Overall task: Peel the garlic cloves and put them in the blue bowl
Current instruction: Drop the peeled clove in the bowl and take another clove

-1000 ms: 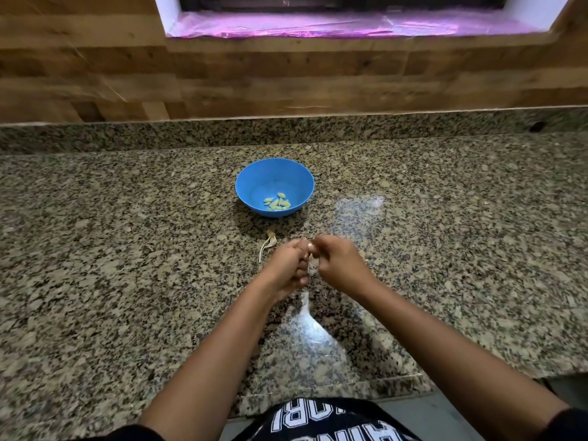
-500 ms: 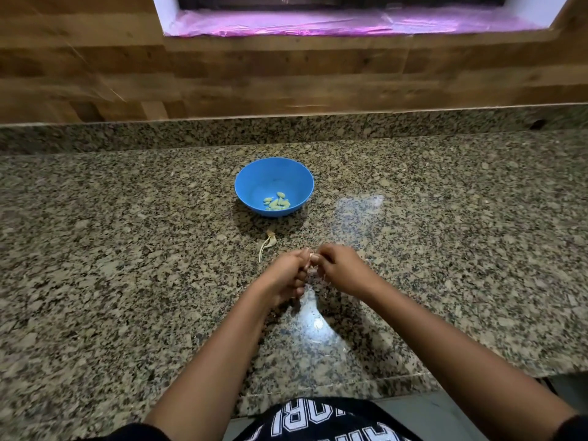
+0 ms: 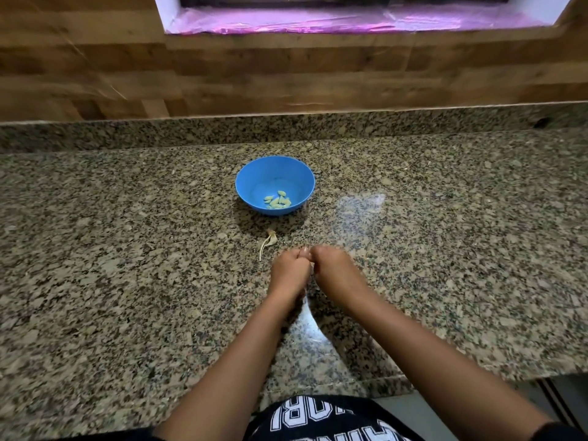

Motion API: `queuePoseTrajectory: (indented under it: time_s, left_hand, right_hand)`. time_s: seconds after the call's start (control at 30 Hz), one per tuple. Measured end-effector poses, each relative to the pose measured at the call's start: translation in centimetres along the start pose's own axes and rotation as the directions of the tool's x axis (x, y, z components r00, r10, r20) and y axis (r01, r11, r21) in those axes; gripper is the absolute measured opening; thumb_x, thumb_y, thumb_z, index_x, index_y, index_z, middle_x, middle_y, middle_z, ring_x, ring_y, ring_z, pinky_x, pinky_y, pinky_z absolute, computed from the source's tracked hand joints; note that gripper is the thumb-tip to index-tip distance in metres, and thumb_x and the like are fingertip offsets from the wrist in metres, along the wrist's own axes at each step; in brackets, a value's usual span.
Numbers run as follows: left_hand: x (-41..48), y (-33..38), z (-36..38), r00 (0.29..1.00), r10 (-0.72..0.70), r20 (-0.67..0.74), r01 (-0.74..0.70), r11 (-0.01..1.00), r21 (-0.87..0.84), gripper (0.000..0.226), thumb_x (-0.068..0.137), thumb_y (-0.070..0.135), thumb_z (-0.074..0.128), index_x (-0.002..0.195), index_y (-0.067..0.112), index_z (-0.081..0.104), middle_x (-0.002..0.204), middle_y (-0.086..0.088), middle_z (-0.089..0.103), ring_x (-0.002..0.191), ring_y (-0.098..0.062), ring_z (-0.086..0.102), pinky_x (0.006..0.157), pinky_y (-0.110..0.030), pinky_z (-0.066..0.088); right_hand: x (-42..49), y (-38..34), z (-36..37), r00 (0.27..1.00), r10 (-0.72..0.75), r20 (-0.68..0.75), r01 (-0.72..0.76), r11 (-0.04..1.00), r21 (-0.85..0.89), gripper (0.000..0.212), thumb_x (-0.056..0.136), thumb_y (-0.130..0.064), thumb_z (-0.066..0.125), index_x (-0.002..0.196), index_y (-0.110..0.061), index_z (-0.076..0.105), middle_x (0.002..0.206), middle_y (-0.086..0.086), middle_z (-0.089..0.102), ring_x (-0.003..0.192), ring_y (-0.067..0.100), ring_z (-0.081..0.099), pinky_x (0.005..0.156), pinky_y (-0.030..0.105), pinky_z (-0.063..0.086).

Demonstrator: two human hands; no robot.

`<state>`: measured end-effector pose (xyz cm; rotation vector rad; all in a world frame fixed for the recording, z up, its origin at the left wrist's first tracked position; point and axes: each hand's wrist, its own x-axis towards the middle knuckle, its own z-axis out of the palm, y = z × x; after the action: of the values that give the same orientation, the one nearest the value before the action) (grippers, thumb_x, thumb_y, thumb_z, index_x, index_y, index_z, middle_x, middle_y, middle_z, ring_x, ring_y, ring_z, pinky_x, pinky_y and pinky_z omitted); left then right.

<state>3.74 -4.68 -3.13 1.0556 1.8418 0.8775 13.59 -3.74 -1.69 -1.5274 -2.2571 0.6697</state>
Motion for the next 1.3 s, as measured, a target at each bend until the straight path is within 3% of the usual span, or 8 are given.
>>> queuePoseTrajectory:
  time_s: [0.2, 0.33, 0.47, 0.57, 0.7, 0.87, 1.1, 1.3]
  left_hand:
    - [-0.4, 0.4, 0.1, 0.998, -0.057, 0.011, 0.058, 0.976, -0.209, 0.031, 0.098, 0.026, 0.042, 0.074, 0.013, 0.056, 0.064, -0.001, 0.051, 0.051, -0.013, 0.043, 0.046, -0.022, 0.036]
    - [-0.6, 0.3, 0.3, 0.997, -0.074, -0.012, 0.068, 0.963, -0.261, 0.029, 0.100, 0.027, 0.042, 0.085, 0.009, 0.060, 0.072, -0.006, 0.056, 0.048, -0.012, 0.047, 0.037, -0.018, 0.037]
    - [-0.5, -0.4, 0.0, 0.995, -0.017, 0.094, 0.045, 0.954, -0.297, 0.025, 0.099, 0.027, 0.043, 0.091, 0.009, 0.059, 0.087, -0.014, 0.064, 0.063, -0.016, 0.061, 0.050, -0.027, 0.053]
    - [-0.9, -1.5, -0.8, 0.985, 0.033, 0.170, 0.000, 0.981, -0.192, 0.020, 0.097, 0.025, 0.048, 0.087, 0.011, 0.058, 0.077, -0.009, 0.061, 0.062, -0.018, 0.062, 0.067, -0.040, 0.058]
    - [-0.6, -1.7, -1.5, 0.981, 0.172, 0.089, -0.182, 0.975, 0.130, 0.011, 0.091, 0.016, 0.061, 0.096, 0.011, 0.069, 0.082, 0.000, 0.065, 0.071, -0.012, 0.058, 0.066, -0.022, 0.047]
    - [-0.1, -1.2, -1.9, 0.988, 0.033, 0.148, 0.031, 0.910, -0.414, 0.007, 0.092, 0.010, 0.058, 0.091, 0.009, 0.065, 0.078, -0.004, 0.067, 0.061, -0.008, 0.061, 0.057, -0.020, 0.051]
    - [-0.1, -0.7, -1.9, 0.989, -0.023, 0.147, 0.103, 0.818, -0.567, 0.008, 0.088, 0.004, 0.060, 0.088, -0.004, 0.063, 0.071, -0.009, 0.060, 0.045, -0.004, 0.055, 0.047, -0.014, 0.047]
    - [0.1, -0.6, -1.5, 1.000, 0.017, 0.009, -0.010, 0.852, -0.524, 0.004, 0.087, 0.002, 0.062, 0.087, -0.002, 0.062, 0.072, -0.007, 0.065, 0.051, -0.008, 0.058, 0.047, -0.018, 0.050]
  right_hand:
    - [0.1, -0.2, 0.8, 0.994, 0.027, -0.103, -0.020, 0.997, 0.075, 0.019, 0.095, -0.004, 0.044, 0.092, -0.009, 0.062, 0.081, 0.001, 0.060, 0.068, 0.010, 0.055, 0.056, 0.011, 0.041]
    - [-0.3, -0.5, 0.8, 0.978, 0.183, -0.096, -0.133, 0.913, 0.385, 0.017, 0.094, -0.005, 0.050, 0.094, -0.007, 0.067, 0.075, 0.003, 0.064, 0.054, 0.004, 0.055, 0.047, 0.012, 0.045]
    - [0.4, -0.1, -0.7, 0.886, 0.419, 0.199, -0.379, 0.406, 0.832, 0.013, 0.086, -0.004, 0.060, 0.096, 0.002, 0.067, 0.081, 0.012, 0.068, 0.063, 0.015, 0.062, 0.062, 0.026, 0.056]
    - [1.0, 0.3, -1.9, 0.829, 0.423, 0.366, -0.421, 0.040, 0.906, 0.012, 0.083, 0.002, 0.060, 0.094, 0.006, 0.064, 0.082, 0.012, 0.065, 0.069, 0.017, 0.058, 0.058, 0.022, 0.052]
    - [0.6, 0.9, -2.0, 0.832, 0.389, 0.396, -0.473, 0.124, 0.872, 0.012, 0.086, 0.002, 0.058, 0.095, 0.000, 0.065, 0.079, 0.009, 0.068, 0.068, 0.014, 0.059, 0.058, 0.021, 0.047]
    - [0.3, 0.8, -1.5, 0.880, 0.340, 0.332, -0.442, 0.329, 0.834, 0.015, 0.086, 0.001, 0.059, 0.098, -0.002, 0.067, 0.085, 0.013, 0.068, 0.068, 0.014, 0.057, 0.061, 0.022, 0.045]
    - [0.0, -0.1, -1.5, 0.933, 0.319, 0.167, -0.337, 0.614, 0.714, 0.006, 0.085, -0.007, 0.065, 0.082, -0.012, 0.067, 0.077, 0.005, 0.068, 0.069, 0.014, 0.058, 0.065, 0.026, 0.047]
    - [0.5, -0.5, -1.2, 0.872, 0.393, 0.291, -0.435, 0.352, 0.828, 0.005, 0.088, 0.002, 0.057, 0.085, 0.001, 0.061, 0.069, 0.009, 0.063, 0.056, 0.015, 0.057, 0.051, 0.022, 0.045]
